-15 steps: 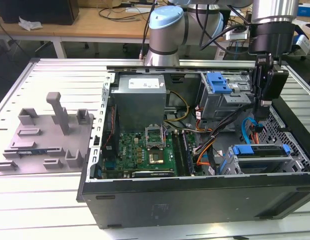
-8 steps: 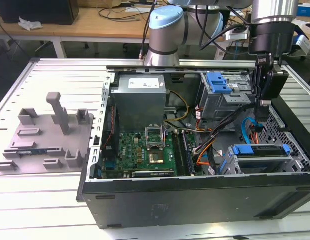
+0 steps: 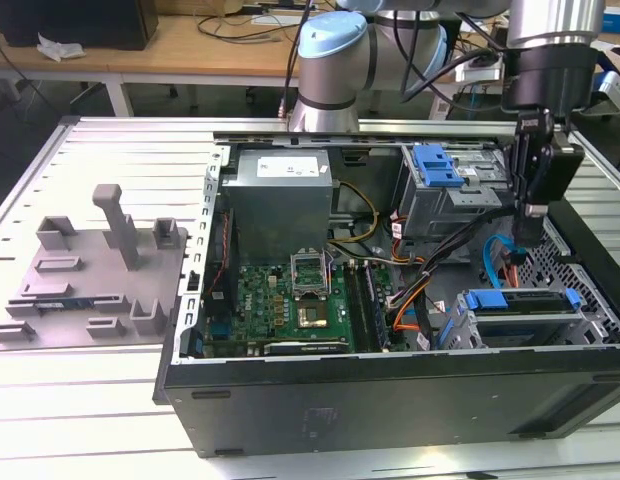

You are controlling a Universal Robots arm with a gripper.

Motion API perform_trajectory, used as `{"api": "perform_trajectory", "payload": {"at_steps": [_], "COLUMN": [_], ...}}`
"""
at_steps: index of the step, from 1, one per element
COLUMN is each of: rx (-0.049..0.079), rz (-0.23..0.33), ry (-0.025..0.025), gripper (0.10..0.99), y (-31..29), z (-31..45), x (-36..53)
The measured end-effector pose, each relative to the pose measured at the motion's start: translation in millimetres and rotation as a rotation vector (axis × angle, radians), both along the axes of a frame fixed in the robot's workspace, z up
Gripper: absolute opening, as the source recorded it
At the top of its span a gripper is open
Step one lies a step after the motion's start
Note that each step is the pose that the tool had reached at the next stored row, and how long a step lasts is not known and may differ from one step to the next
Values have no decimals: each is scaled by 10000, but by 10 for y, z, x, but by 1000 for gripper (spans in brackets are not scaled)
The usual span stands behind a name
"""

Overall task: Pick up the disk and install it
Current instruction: 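Insert the first disk wire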

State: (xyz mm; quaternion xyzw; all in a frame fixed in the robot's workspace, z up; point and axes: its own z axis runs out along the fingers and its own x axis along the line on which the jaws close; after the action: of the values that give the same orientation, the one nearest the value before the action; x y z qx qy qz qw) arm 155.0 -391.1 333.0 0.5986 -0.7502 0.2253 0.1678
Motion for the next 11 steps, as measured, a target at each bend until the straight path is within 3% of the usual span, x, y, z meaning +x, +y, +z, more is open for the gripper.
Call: {"api": "perform_trajectory", "payload": {"at_steps": [3, 9, 11], "rx": [112, 981, 1424], "rz": [0, 1, -1], "ry": [0, -5, -6], "gripper": [169, 169, 169], "y": [-97, -290, -338], "z": [26, 32, 34], "x": [0, 1, 7]}}
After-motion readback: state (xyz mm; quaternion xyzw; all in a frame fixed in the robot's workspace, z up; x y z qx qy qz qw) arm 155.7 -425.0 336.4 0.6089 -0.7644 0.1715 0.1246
